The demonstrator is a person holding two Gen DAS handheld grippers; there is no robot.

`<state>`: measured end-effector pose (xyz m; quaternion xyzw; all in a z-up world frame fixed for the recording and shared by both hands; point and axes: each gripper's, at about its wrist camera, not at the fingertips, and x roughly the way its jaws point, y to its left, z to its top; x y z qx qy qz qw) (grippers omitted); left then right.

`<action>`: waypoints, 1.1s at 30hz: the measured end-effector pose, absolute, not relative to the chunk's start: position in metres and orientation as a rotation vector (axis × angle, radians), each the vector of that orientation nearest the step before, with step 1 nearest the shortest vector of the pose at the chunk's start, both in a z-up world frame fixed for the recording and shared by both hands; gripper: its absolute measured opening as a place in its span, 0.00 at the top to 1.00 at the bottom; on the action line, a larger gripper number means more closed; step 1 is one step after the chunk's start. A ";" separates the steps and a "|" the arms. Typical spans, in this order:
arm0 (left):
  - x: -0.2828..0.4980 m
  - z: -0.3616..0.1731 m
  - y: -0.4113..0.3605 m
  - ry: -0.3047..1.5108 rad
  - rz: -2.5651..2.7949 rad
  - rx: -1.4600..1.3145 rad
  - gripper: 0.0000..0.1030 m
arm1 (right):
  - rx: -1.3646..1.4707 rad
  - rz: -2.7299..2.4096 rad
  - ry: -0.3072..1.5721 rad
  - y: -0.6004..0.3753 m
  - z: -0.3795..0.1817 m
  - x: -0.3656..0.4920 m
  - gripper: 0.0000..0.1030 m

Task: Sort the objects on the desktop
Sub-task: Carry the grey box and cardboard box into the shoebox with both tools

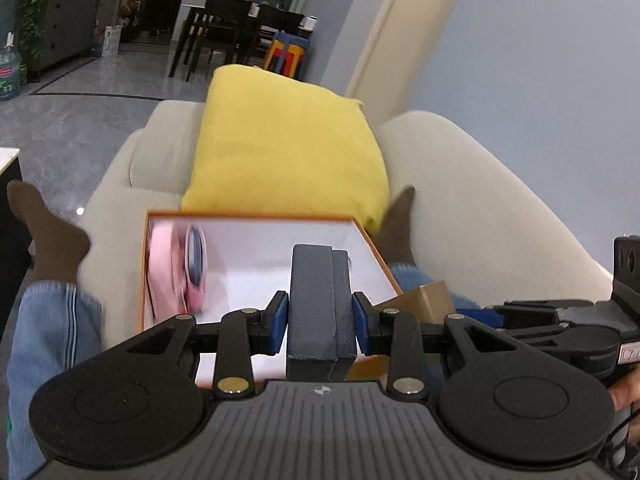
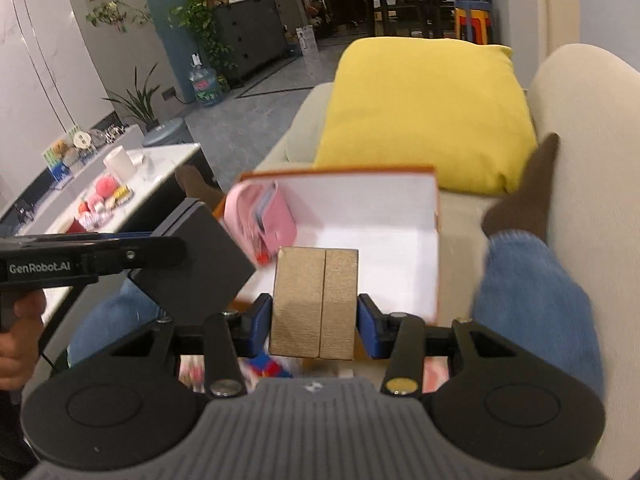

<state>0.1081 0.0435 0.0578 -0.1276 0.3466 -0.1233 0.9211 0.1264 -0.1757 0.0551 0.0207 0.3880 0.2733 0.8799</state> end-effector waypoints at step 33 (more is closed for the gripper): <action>0.267 -0.054 0.053 0.854 -0.021 -0.121 0.62 | 0.189 0.487 1.150 -0.096 -0.075 0.333 0.54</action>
